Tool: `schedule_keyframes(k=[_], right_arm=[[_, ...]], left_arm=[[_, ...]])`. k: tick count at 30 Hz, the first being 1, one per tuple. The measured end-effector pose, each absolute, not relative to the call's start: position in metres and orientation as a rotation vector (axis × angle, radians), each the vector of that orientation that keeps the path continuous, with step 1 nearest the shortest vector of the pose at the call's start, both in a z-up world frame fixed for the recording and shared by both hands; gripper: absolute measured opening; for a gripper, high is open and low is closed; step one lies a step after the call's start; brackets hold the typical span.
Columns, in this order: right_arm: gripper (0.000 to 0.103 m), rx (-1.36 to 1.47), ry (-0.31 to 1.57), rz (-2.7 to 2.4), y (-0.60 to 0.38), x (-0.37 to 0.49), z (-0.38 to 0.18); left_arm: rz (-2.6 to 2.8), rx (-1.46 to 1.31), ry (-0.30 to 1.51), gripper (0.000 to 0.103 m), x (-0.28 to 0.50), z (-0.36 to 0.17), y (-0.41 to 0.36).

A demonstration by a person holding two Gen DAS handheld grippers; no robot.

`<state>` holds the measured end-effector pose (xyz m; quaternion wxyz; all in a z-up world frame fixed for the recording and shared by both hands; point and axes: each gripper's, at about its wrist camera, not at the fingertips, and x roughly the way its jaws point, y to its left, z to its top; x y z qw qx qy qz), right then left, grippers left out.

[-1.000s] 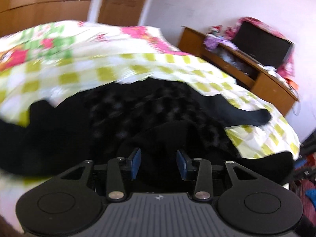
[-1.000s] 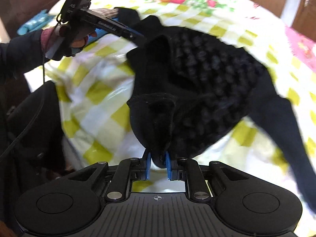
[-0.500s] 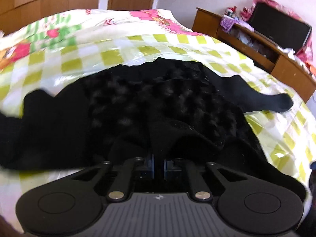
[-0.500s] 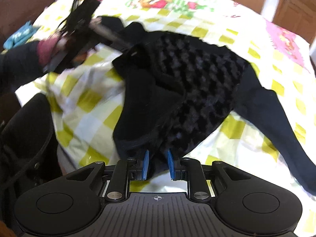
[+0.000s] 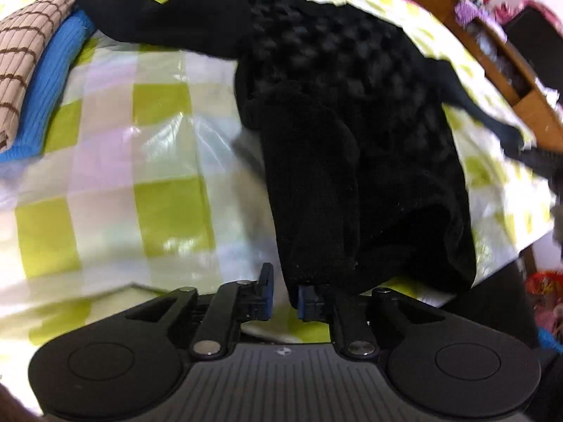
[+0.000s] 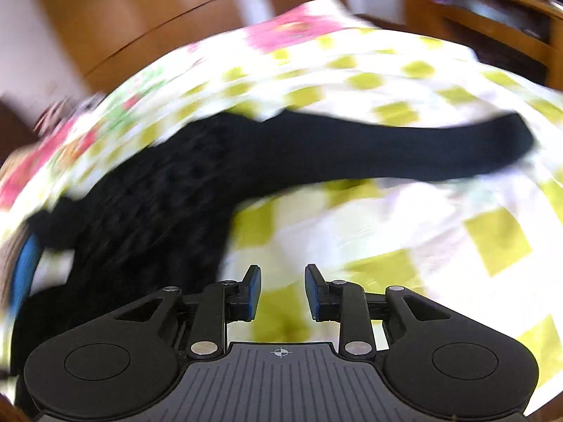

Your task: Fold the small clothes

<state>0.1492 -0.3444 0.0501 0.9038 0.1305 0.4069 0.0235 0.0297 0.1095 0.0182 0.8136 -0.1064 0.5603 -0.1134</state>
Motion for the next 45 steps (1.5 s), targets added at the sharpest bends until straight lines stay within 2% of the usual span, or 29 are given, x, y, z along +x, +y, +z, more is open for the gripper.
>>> schedule_keyframes(k=[2,4,6,11,14,17,22,29,34,44,45], right_arm=[[0.028,0.314,0.781,-0.007,-0.351,0.155,0.048],[0.034,0.390,0.743,-0.081,-0.356,0.160,0.044],[0.034,0.489,0.731,-0.111,-0.364,0.167,0.036],[0.034,0.643,0.683,-0.159,-0.384,0.181,0.016],[0.034,0.699,0.652,-0.163,-0.393,0.182,0.012],[0.034,0.730,0.640,-0.183,-0.399,0.181,0.008],[0.035,0.824,0.594,-0.271,-0.416,0.175,0.001],[0.035,0.965,0.493,-0.454,-0.473,0.165,-0.009],[0.038,0.909,0.428,-0.513,-0.491,0.177,-0.015],[0.037,1.101,0.364,-0.461,-0.530,0.193,-0.033],[0.033,1.110,0.361,-0.442,-0.532,0.195,-0.033]], left_arm=[[-0.248,-0.198,1.192,0.031,0.028,0.021,0.100],[-0.221,-0.209,1.173,0.031,0.029,0.026,0.091],[-0.100,-0.150,1.081,0.031,0.028,0.039,0.079],[0.050,-0.064,0.892,0.049,0.017,0.071,0.060],[0.100,0.027,0.872,0.055,0.008,0.078,0.050],[0.137,0.016,0.892,0.055,0.003,0.081,0.045],[0.200,0.070,0.802,0.055,-0.002,0.108,0.027],[0.066,0.129,0.625,0.065,0.047,0.137,-0.018],[0.043,0.133,0.701,0.069,0.055,0.124,-0.038],[-0.323,0.129,0.751,0.069,0.136,0.076,-0.126],[-0.334,0.117,0.763,0.069,0.140,0.072,-0.131]])
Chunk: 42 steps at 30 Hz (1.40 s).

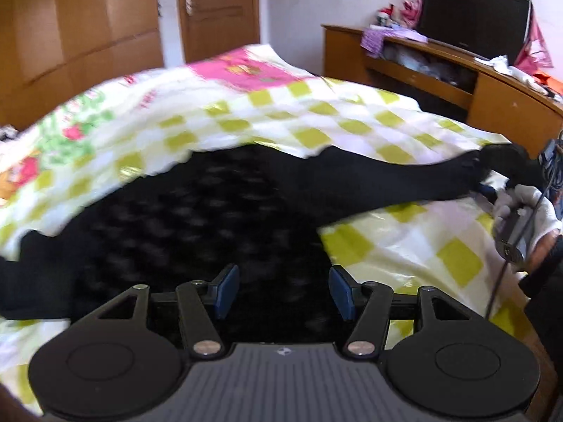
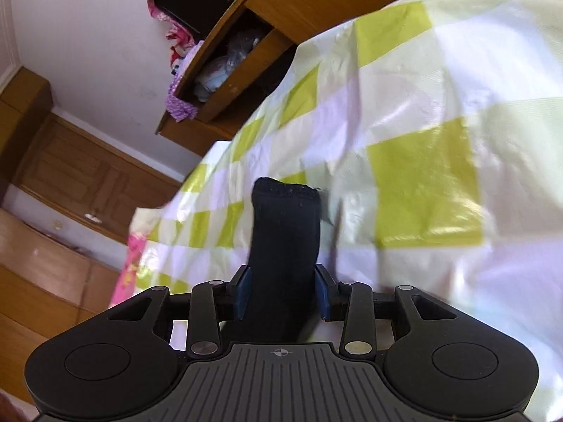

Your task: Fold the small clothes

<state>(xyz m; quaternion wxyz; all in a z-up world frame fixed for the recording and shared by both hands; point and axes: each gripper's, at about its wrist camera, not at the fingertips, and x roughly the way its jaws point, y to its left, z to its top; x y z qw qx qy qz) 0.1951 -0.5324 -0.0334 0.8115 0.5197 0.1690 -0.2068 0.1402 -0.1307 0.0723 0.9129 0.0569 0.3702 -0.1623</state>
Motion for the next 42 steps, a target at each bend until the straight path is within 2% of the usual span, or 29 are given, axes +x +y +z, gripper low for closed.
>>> schedule_keyframes(k=[3,4,7,12,15,18,24,31,34,37,40,42], right_arm=[[0.010,1.159,0.365,-0.375,-0.541,0.200,-0.039],[0.009,1.186,0.362,-0.357,-0.544,0.201,-0.042],[0.007,1.258,0.299,-0.293,-0.556,0.201,-0.036],[0.007,1.221,0.198,-0.281,-0.580,0.205,-0.009],[0.007,1.174,0.225,-0.331,-0.585,0.214,-0.007],[0.007,1.057,0.350,-0.232,-0.571,0.234,0.009],[0.007,0.730,0.334,-0.046,-0.461,0.252,0.074],[0.007,0.431,0.373,0.324,-0.261,0.289,0.113],[0.007,0.246,0.448,0.457,-0.168,0.295,0.092],[0.007,-0.031,0.524,0.538,-0.088,0.292,0.045],[0.007,-0.211,0.640,0.548,-0.043,0.284,-0.005],[0.010,-0.288,0.653,0.521,-0.034,0.280,-0.019]], left_arm=[[-0.349,0.099,0.788,0.069,0.151,0.065,-0.140],[-0.349,0.101,0.789,0.069,0.154,0.063,-0.142],[-0.347,0.136,0.771,0.070,0.159,0.060,-0.149],[-0.368,0.136,0.760,0.074,0.186,0.044,-0.171],[-0.423,0.100,0.777,0.073,0.203,0.024,-0.186],[-0.487,0.051,0.896,0.073,0.222,-0.005,-0.193],[-0.539,-0.027,0.850,0.073,0.210,0.003,-0.150],[-0.363,-0.081,0.743,0.075,0.169,0.018,-0.033],[-0.276,-0.078,0.725,0.075,0.159,0.006,0.004],[-0.241,-0.178,0.736,0.075,0.155,-0.013,0.036],[-0.254,-0.308,0.750,0.075,0.153,-0.029,0.058],[-0.281,-0.340,0.752,0.075,0.155,-0.033,0.066]])
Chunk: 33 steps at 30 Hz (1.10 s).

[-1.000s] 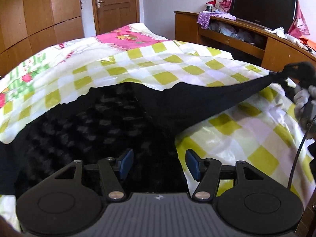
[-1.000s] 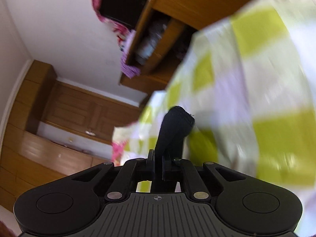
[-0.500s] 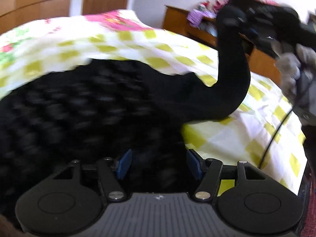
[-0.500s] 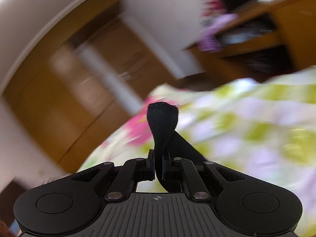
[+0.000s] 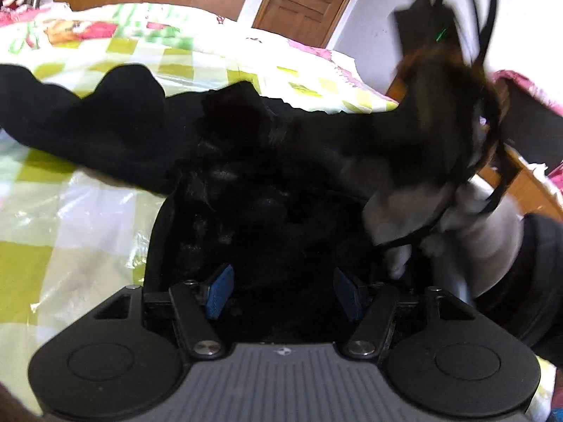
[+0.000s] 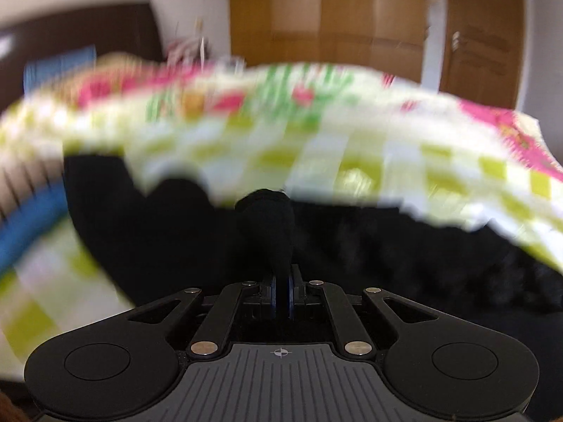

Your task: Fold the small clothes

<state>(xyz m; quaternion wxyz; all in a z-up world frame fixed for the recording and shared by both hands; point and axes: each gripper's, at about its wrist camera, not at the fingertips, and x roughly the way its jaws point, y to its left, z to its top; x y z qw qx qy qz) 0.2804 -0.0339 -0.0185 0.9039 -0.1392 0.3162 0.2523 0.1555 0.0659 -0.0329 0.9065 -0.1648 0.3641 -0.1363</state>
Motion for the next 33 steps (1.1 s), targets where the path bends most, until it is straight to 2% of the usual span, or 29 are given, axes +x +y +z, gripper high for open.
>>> schedule_keyframes(k=[9,11,13,18,22,28,31,33], right_arm=[[0.016,-0.444,0.530,0.514,-0.006,0.263,-0.005],[0.016,-0.438,0.548,0.498,0.000,0.267,-0.006],[0.006,-0.374,0.584,0.475,-0.005,0.276,-0.001],[0.005,-0.182,0.486,0.248,-0.061,0.289,0.046],[0.006,-0.310,0.341,0.218,-0.059,0.271,0.065],[0.012,-0.475,0.588,0.414,0.003,0.274,-0.014],[0.017,-0.457,0.661,0.439,0.006,0.275,-0.021],[0.018,-0.442,0.640,0.427,-0.001,0.268,-0.004]], left_arm=[[-0.335,-0.452,0.746,0.076,0.156,-0.037,0.085],[-0.338,-0.471,0.744,0.076,0.156,-0.039,0.094],[-0.340,-0.489,0.744,0.076,0.155,-0.040,0.099],[-0.338,-0.525,0.720,0.076,0.152,-0.038,0.108],[-0.336,-0.530,0.705,0.077,0.146,-0.039,0.110],[-0.316,-0.533,0.706,0.076,0.138,-0.033,0.112],[-0.297,-0.525,0.715,0.076,0.135,-0.035,0.115],[-0.313,-0.547,0.702,0.076,0.132,-0.032,0.118]])
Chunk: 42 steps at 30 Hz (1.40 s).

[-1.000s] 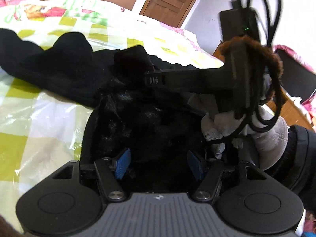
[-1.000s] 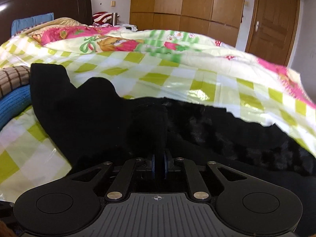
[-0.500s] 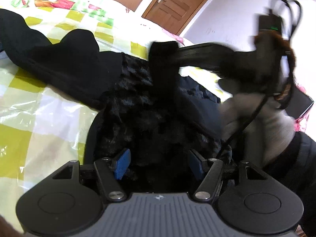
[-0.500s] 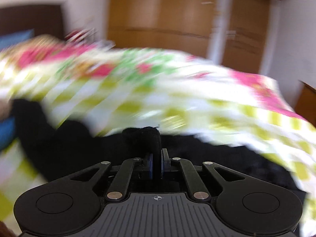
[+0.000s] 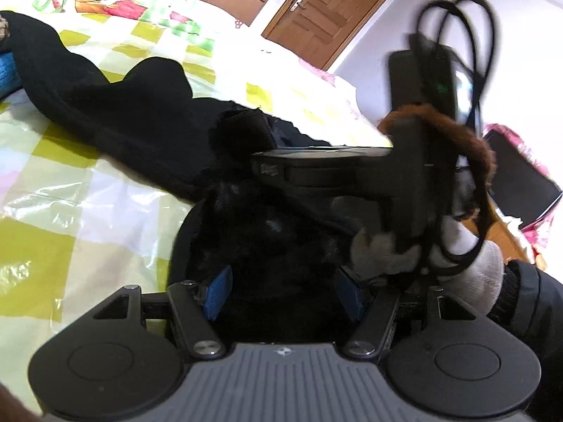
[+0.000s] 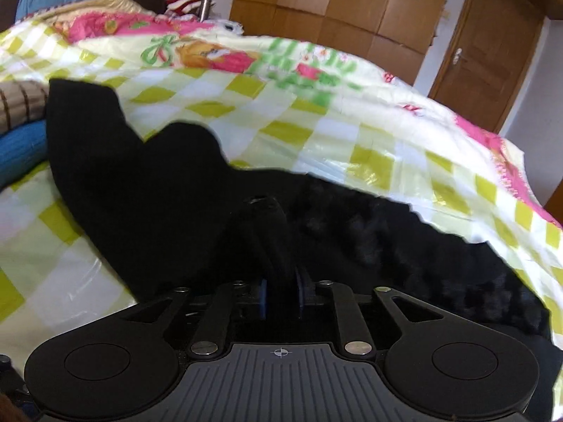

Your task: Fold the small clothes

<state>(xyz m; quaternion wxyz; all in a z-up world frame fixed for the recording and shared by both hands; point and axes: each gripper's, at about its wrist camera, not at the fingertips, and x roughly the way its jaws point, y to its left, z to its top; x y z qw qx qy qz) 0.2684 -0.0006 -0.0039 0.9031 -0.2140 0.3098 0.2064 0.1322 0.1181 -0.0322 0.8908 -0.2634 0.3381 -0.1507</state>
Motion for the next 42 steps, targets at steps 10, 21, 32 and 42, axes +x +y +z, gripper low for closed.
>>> schedule_keyframes(k=[10,21,32,42], right_arm=[[0.029,-0.383,0.806,0.587,0.017,0.279,0.006],[0.032,-0.384,0.669,0.770,0.126,0.282,0.062],[0.032,-0.534,0.607,0.939,0.289,0.283,0.040],[0.007,-0.520,0.630,0.833,0.303,0.294,0.030]], left_arm=[[-0.222,-0.567,0.647,0.077,0.110,-0.019,0.143],[-0.070,-0.611,0.573,0.077,0.099,-0.020,0.170],[0.125,-0.695,0.527,0.077,0.092,-0.030,0.208],[0.137,-0.664,0.544,0.077,0.093,-0.033,0.200]])
